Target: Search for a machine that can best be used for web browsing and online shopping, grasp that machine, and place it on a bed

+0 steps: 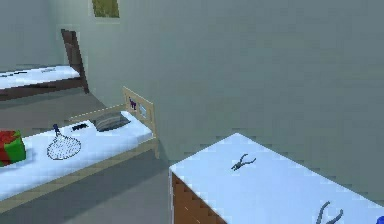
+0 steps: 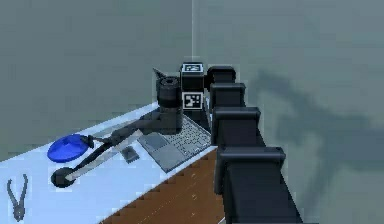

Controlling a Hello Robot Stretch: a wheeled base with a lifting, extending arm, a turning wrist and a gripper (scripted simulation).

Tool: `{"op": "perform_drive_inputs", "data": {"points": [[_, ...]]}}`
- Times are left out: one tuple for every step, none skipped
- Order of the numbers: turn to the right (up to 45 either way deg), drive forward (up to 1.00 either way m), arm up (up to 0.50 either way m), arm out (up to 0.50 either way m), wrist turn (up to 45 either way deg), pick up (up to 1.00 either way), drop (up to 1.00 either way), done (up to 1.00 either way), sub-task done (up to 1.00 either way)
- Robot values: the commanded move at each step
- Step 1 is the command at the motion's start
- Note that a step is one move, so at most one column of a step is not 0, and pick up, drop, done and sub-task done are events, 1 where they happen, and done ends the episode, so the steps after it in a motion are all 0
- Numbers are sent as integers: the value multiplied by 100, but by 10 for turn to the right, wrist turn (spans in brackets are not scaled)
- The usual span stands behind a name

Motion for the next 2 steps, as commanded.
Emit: {"op": "perform_drive_inputs", "data": {"points": [[0, 0, 0, 0, 450, 0, 0, 0, 0], [0, 0, 0, 0, 240, 0, 0, 0, 0]]}}
